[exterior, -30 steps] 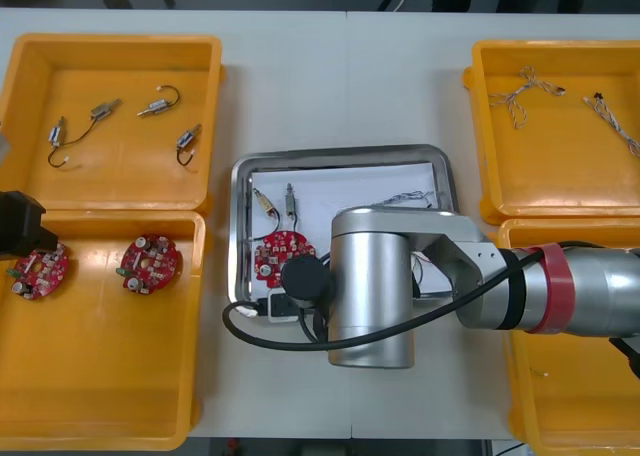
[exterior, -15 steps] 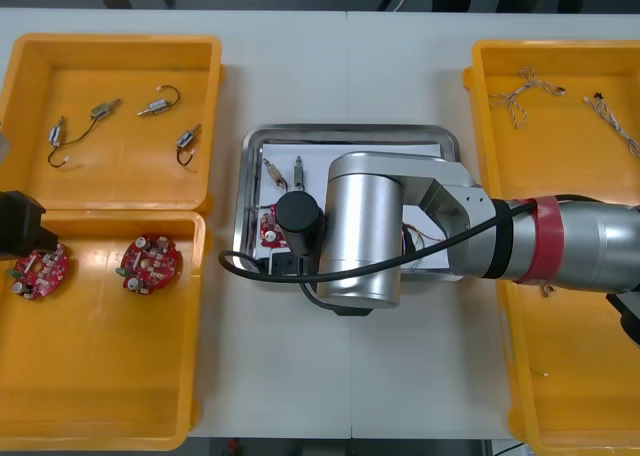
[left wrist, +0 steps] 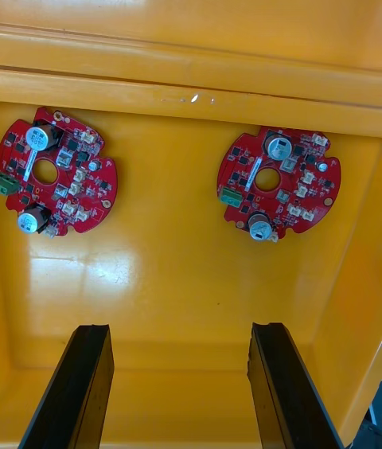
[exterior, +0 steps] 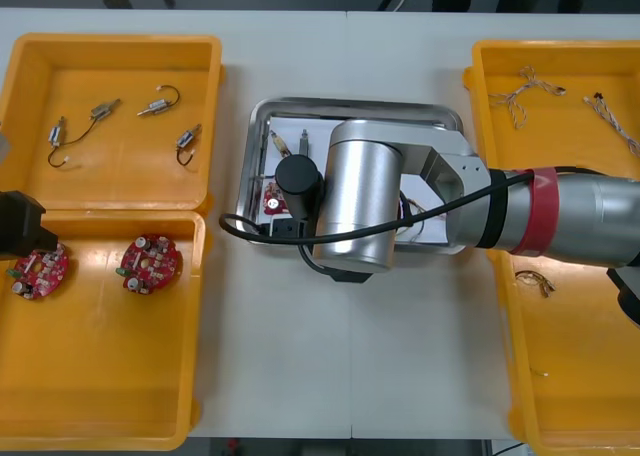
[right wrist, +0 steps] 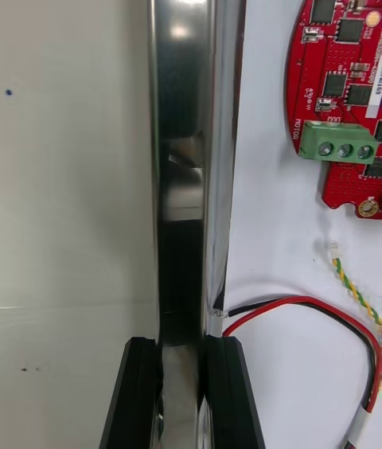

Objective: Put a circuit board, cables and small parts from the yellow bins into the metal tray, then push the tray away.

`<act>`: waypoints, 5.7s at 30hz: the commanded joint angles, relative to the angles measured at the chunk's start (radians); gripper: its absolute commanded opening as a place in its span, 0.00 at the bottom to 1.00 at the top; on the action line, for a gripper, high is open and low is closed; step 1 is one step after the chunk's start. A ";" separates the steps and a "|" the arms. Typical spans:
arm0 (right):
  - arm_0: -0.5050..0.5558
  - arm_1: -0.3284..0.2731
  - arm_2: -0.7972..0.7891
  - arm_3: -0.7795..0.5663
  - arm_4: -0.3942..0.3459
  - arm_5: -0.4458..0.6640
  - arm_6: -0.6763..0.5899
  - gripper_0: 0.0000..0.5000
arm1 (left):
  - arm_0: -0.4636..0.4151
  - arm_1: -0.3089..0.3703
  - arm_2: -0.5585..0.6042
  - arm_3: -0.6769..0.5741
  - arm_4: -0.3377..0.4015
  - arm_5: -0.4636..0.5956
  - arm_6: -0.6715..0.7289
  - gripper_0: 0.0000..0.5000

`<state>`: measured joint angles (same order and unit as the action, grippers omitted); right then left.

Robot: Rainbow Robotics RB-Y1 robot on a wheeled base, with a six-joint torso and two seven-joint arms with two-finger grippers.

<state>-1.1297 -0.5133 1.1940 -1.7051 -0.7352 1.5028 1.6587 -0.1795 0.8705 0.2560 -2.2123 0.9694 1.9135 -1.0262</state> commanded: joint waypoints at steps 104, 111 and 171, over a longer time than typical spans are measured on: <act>-0.139 -0.054 0.068 0.331 0.320 -0.612 0.133 0.00 | -0.029 0.044 0.029 -0.003 -0.004 0.006 -0.081 1.00; -0.140 -0.054 0.068 0.341 0.320 -0.610 0.138 0.00 | -0.029 0.044 0.029 -0.003 -0.004 0.006 -0.081 1.00; 0.238 -0.033 -0.593 -0.469 0.152 0.413 0.041 1.00 | -0.029 0.044 0.029 -0.003 -0.004 0.006 -0.081 1.00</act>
<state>-0.9523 -0.5452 0.7139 -2.1090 -0.5812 1.8667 1.7511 -0.1795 0.8706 0.2560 -2.2117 0.9694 1.9135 -1.0262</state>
